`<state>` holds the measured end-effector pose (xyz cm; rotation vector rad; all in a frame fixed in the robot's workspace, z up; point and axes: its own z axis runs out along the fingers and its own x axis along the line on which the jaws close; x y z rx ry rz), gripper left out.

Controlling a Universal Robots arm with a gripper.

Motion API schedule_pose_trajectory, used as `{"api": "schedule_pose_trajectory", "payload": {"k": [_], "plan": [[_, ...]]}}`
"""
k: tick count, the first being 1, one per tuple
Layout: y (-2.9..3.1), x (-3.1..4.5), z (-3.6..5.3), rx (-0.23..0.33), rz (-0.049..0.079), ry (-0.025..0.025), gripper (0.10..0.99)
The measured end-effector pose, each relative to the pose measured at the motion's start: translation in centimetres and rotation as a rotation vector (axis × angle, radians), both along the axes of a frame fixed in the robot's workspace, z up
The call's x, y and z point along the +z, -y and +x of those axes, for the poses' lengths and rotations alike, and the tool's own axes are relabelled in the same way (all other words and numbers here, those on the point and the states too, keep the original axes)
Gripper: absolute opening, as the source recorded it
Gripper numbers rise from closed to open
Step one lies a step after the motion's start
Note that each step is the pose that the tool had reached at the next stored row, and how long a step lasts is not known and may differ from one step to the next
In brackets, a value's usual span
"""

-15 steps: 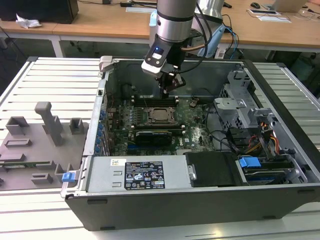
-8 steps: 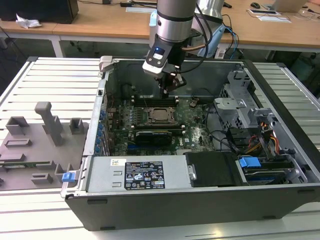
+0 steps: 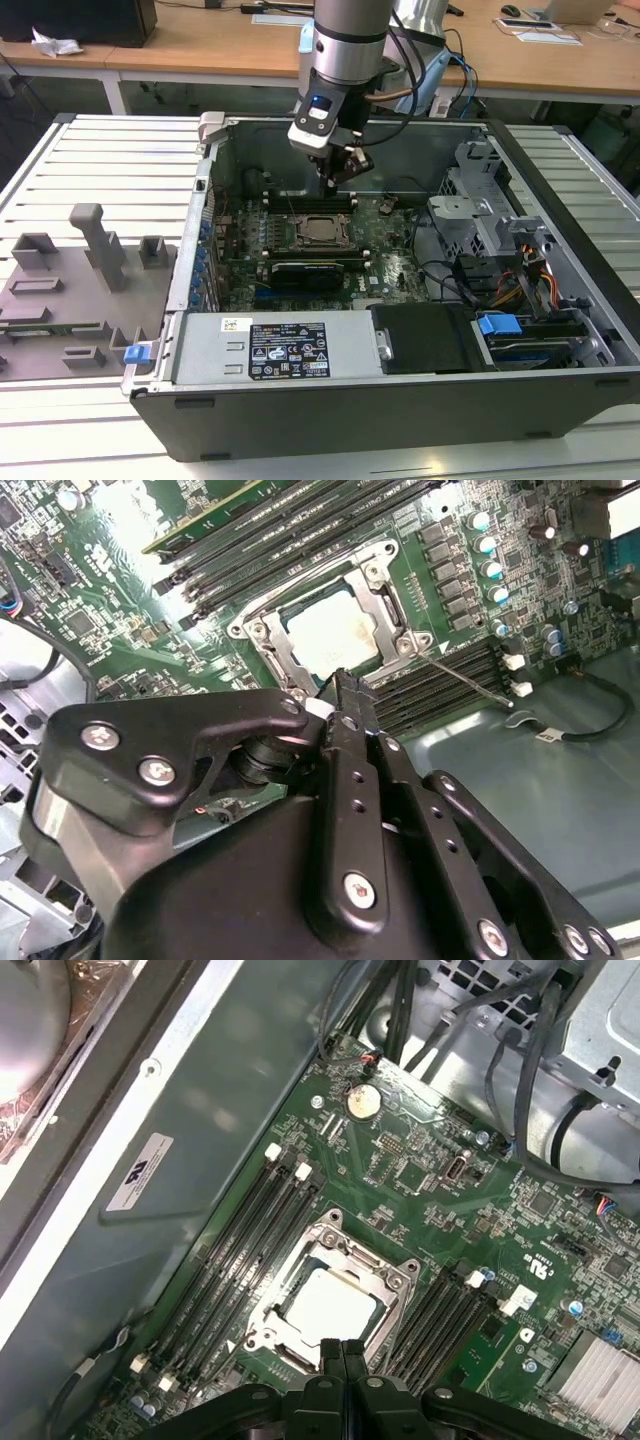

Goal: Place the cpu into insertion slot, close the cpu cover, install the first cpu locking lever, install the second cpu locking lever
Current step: 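Install the first cpu locking lever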

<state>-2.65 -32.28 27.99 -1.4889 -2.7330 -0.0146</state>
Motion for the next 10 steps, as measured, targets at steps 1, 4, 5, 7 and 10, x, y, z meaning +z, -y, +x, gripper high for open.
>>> {"api": "schedule_pose_trajectory", "payload": {"k": [1,4,5,7,10], "plan": [[0.00,0.00,0.00,0.008,0.000,0.0000,0.106],[0.00,0.00,0.00,0.020,0.000,0.0000,0.106],[0.00,0.00,0.00,0.025,0.000,0.0000,0.106],[0.00,0.00,0.00,0.032,0.000,-0.0001,0.106],[0.00,0.00,0.00,0.046,0.000,0.0000,0.106]]}}
